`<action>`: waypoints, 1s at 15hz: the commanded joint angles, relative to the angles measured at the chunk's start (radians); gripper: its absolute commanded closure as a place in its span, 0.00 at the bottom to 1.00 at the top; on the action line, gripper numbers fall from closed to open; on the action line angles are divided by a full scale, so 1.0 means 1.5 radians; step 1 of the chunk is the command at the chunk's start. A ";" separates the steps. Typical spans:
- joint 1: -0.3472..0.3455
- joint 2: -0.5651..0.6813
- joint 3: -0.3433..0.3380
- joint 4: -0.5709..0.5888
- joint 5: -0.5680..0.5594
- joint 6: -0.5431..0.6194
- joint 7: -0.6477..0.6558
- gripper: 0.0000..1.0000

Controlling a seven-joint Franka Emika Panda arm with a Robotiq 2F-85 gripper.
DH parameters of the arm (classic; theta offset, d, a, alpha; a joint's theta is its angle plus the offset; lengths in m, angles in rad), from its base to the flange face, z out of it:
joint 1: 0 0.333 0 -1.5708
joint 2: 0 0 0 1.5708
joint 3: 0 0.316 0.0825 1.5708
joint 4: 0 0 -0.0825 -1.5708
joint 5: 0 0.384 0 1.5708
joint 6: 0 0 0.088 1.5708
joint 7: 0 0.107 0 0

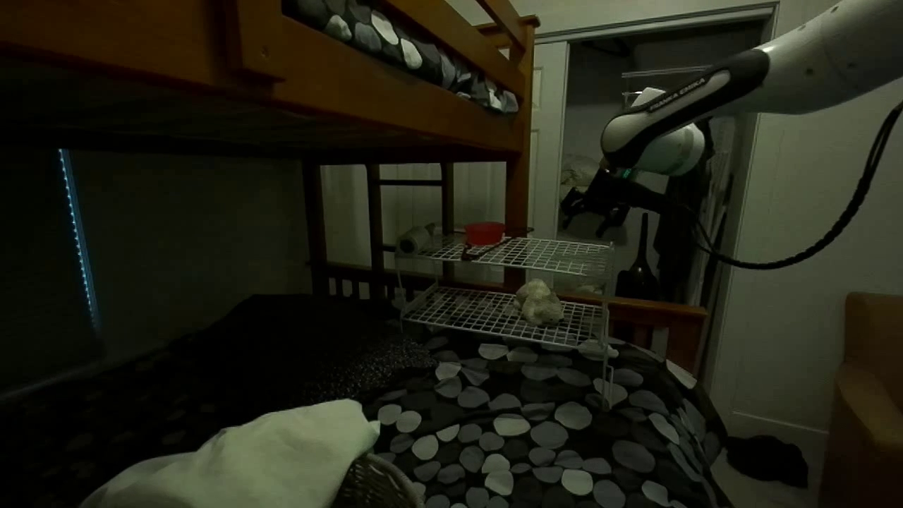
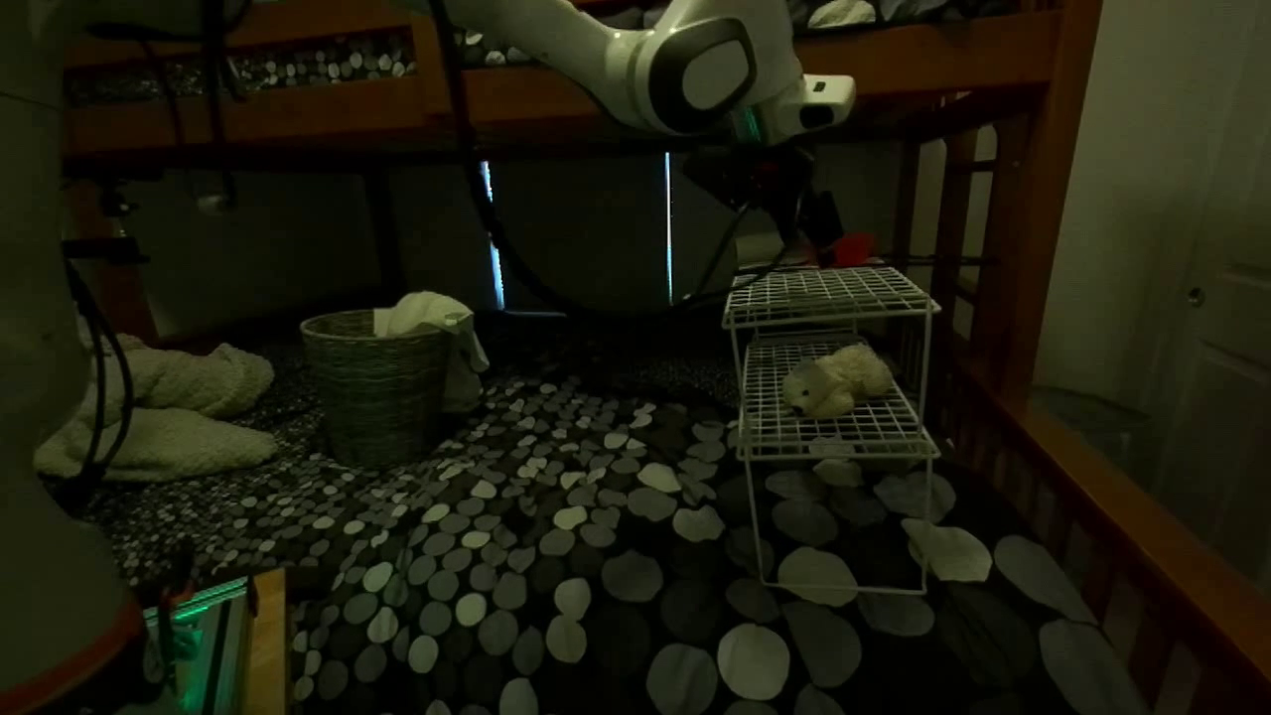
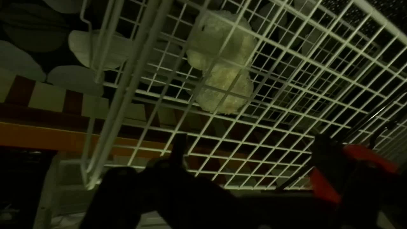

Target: Pick up the red bowl and put it on the bed

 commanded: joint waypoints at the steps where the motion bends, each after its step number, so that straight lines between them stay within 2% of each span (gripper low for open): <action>1: -0.047 0.126 0.024 0.170 0.099 -0.090 -0.120 0.00; 3: -0.040 0.176 -0.005 0.250 0.052 -0.123 -0.068 0.00; 4: -0.036 0.119 0.005 0.157 0.064 -0.079 -0.085 0.00; 7: -0.043 0.165 0.000 0.227 0.061 -0.102 -0.084 0.00; 9: -0.031 0.171 0.007 0.232 0.078 -0.025 -0.059 0.00; 12: -0.022 0.204 0.031 0.290 0.087 0.088 -0.061 0.00; 15: -0.012 0.253 0.059 0.358 0.080 0.103 -0.076 0.00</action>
